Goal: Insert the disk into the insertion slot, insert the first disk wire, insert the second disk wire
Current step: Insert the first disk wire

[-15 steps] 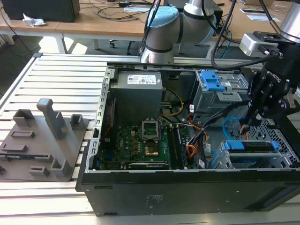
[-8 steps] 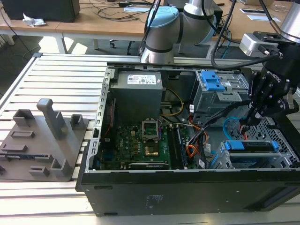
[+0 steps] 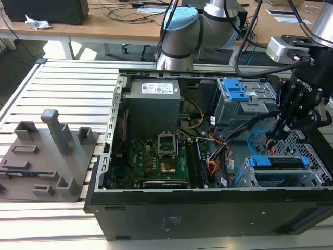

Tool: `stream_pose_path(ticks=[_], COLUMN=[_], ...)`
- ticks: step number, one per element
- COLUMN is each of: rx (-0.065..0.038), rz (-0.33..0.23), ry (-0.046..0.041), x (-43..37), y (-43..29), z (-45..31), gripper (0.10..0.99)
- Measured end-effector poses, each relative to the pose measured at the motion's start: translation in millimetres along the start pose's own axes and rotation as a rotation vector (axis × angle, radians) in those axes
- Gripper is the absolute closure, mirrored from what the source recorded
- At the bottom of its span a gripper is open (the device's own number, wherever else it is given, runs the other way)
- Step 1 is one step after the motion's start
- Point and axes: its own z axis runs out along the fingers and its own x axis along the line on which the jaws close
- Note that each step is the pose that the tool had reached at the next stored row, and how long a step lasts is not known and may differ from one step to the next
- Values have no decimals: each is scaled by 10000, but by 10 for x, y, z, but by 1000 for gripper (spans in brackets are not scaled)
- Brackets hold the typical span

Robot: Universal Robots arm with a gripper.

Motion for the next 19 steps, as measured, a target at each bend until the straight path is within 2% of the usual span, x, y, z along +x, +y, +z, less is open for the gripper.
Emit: stream_pose_path(ticks=[6, 8, 12, 19], rx=[-1, -1, 0, 0], rz=[1, 1, 1, 1], ry=[0, 1, 1, 1], x=[62, 137, 196, 238], y=[-17, -21, -25, -28], z=[7, 17, 28, 44], gripper=[910, 910, 910, 910])
